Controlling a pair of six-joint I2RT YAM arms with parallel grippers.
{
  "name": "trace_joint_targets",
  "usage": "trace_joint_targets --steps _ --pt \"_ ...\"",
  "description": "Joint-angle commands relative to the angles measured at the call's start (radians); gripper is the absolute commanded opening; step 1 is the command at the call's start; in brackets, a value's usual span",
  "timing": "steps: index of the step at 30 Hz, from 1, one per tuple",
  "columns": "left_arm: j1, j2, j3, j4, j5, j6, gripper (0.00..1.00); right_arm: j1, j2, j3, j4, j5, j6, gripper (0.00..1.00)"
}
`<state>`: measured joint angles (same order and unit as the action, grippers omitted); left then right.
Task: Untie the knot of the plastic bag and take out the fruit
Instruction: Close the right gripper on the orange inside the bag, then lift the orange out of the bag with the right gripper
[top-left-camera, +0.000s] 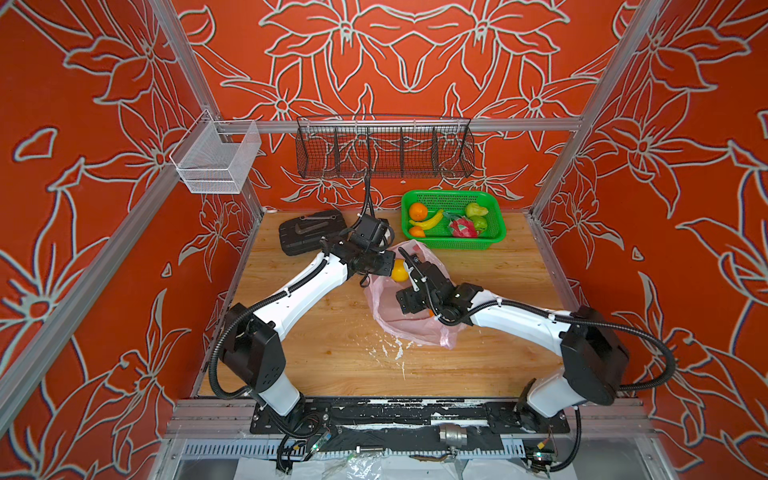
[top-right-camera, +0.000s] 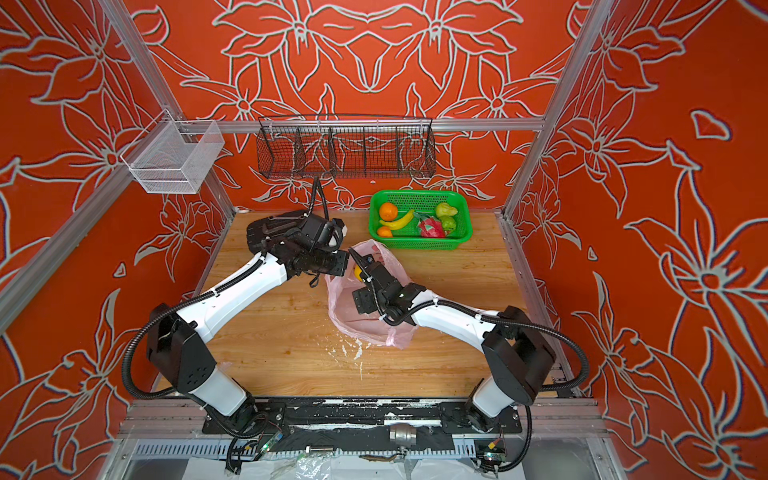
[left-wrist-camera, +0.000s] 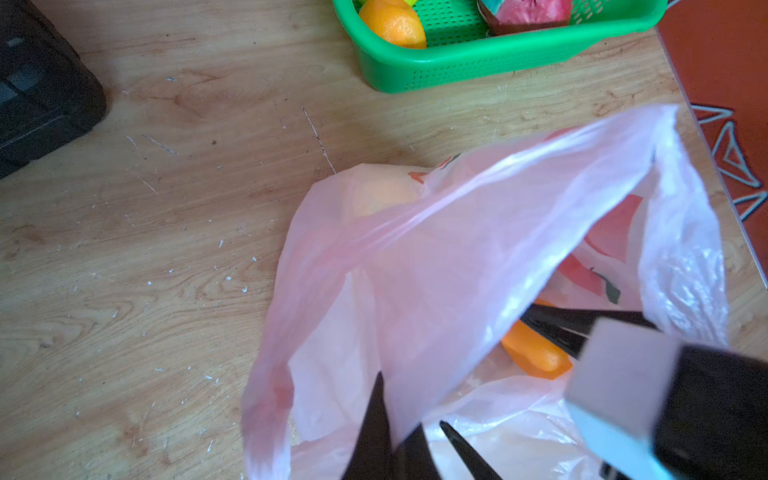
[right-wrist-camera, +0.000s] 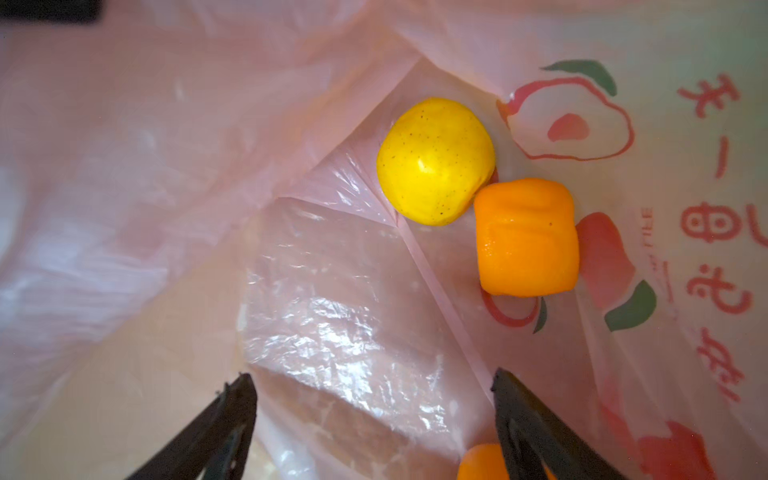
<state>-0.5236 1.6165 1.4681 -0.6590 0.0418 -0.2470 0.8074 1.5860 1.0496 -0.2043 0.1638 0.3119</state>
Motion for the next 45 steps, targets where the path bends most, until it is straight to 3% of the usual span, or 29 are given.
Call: trace_joint_targets --steps 1,6,23,31,35,45 --pt "0.002 -0.047 -0.023 0.004 0.010 0.005 0.00 -0.034 0.050 0.056 -0.024 0.062 -0.055 0.92" --pt "0.002 -0.047 -0.038 0.010 0.009 0.015 0.00 -0.066 0.124 0.105 -0.008 0.107 -0.068 0.95" --pt "0.004 -0.043 -0.070 0.037 0.044 0.022 0.00 -0.187 0.348 0.188 0.108 0.041 -0.028 0.94" --pt "0.003 -0.035 -0.071 0.030 0.048 0.015 0.00 -0.221 0.387 0.174 0.234 -0.046 -0.037 0.76" --pt "0.003 -0.032 -0.068 0.024 0.049 0.014 0.00 -0.227 0.391 0.167 0.271 -0.069 -0.030 0.62" --pt "0.003 -0.014 -0.047 0.015 0.047 0.019 0.00 -0.228 0.334 0.096 0.342 -0.140 0.001 0.48"
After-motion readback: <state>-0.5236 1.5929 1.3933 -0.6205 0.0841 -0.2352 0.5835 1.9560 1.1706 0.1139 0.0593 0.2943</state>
